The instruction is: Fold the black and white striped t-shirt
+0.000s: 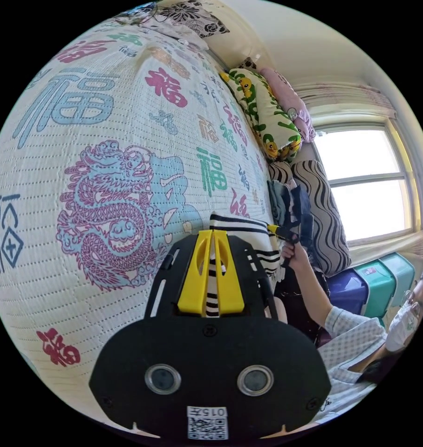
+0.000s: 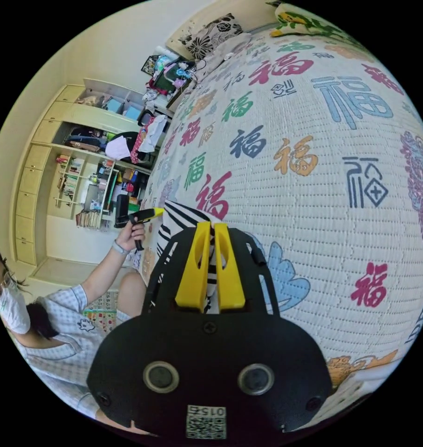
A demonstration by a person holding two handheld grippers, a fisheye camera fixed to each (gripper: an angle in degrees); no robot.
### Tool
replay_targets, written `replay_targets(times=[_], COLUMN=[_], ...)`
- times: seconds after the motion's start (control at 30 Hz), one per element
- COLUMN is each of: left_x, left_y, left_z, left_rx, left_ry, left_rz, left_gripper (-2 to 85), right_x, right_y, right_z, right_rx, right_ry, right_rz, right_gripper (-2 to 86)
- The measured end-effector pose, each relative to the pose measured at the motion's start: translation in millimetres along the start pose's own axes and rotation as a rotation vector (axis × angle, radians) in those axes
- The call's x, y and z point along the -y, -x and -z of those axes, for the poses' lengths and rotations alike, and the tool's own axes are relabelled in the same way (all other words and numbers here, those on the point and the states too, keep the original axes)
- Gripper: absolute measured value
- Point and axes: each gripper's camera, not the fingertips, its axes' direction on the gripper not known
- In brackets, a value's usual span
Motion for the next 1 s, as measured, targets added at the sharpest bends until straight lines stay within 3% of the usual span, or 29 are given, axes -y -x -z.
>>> replay_targets(times=[0.13, 0.2, 0.33, 0.5, 0.57, 0.63, 0.83, 1.0], left_x=[-5, -7, -2, 12, 15, 17, 14, -32], left_y=[4, 11, 22, 30, 29, 26, -38, -171], left_z=[11, 12, -10, -49, -60, -62, -8, 92], left_rx=[0.044, -0.024, -0.168, -0.314, -0.339, -0.33, -0.292, -0.257], left_ry=[0.014, 0.032, 0.091, 0.12, 0.162, 0.194, 0.114, -0.103], left_rz=[-0.066, -0.099, -0.12, -0.131, -0.123, -0.122, -0.377, -0.862], left_gripper=[5.2, 8.3, 11.5, 9.6, 7.4, 4.8, 1.9, 1.3], right_x=[-15, -27, -35, -17, -7, -4, -10, -25], right_y=[-14, -26, -32, -51, -54, -63, -30, 72], right_z=[12, 14, -13, -35, -55, -61, -24, 56], right_rx=[0.072, 0.189, 0.181, 0.411, 0.354, 0.431, 0.352, 0.242], right_ry=[-0.033, -0.03, 0.075, 0.08, 0.165, 0.174, 0.123, -0.061], right_rz=[-0.03, -0.042, -0.023, -0.054, -0.032, -0.043, 0.144, 0.534], right_gripper=[12.4, 14.7, 18.6, 15.0, 9.4, 7.2, 5.1, 4.8])
